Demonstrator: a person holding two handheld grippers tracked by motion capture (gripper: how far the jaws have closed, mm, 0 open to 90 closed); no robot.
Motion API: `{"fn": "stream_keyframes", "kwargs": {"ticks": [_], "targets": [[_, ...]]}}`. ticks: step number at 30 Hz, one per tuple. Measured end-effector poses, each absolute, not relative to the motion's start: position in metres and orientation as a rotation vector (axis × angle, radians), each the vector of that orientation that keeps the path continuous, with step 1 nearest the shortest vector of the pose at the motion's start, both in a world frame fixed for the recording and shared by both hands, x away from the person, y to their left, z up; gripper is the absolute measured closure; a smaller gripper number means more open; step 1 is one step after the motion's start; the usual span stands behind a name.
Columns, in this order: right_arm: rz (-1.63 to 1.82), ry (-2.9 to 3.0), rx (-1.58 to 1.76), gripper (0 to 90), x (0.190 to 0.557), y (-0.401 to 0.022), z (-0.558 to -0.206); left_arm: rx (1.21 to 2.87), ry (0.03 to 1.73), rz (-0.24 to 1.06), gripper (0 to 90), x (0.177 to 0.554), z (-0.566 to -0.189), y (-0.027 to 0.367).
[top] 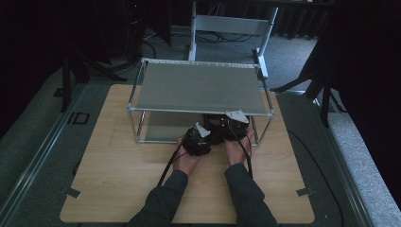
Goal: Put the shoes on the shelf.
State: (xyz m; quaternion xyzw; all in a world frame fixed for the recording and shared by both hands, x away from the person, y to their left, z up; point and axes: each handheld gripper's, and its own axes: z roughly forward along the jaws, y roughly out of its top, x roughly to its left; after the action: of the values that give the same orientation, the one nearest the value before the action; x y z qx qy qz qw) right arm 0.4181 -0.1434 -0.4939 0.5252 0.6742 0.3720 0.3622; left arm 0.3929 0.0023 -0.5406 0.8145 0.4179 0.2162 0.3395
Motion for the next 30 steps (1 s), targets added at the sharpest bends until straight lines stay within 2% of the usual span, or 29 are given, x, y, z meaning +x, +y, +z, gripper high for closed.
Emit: {"fn": "stream_keyframes", "kwargs": {"ticks": [2,5,7,13,15,19,23,27,30], "targets": [[0.991,1.763,1.333,54.2,0.418,-0.147,-0.494,2.110,1.090,0.546,46.9,0.394,-0.541,0.003],[1.005,1.770,1.326,46.9,0.413,-0.151,-0.490,2.113,1.078,0.530,47.1,0.395,-0.541,0.004],[1.013,1.774,1.316,46.9,0.411,-0.152,-0.488,2.112,1.078,0.523,47.0,0.396,-0.541,0.004],[1.039,1.772,1.202,42.7,0.380,-0.161,-0.478,2.114,1.077,0.508,46.7,0.397,-0.541,0.005],[1.075,1.735,1.187,38.8,0.361,-0.175,-0.477,2.111,1.078,0.505,46.4,0.397,-0.541,0.006],[1.079,1.713,1.208,35.1,0.351,-0.189,-0.481,2.112,1.073,0.503,46.2,0.397,-0.541,0.006],[1.071,1.741,1.370,26.4,0.362,-0.208,-0.499,2.110,1.073,0.493,46.0,0.398,-0.541,0.007],[1.038,1.738,1.365,19.3,0.371,-0.198,-0.510,2.111,1.069,0.485,46.0,0.399,-0.541,0.007],[1.011,1.718,1.387,17.8,0.378,-0.193,-0.514,2.108,1.068,0.483,46.1,0.399,-0.541,0.007]]}}
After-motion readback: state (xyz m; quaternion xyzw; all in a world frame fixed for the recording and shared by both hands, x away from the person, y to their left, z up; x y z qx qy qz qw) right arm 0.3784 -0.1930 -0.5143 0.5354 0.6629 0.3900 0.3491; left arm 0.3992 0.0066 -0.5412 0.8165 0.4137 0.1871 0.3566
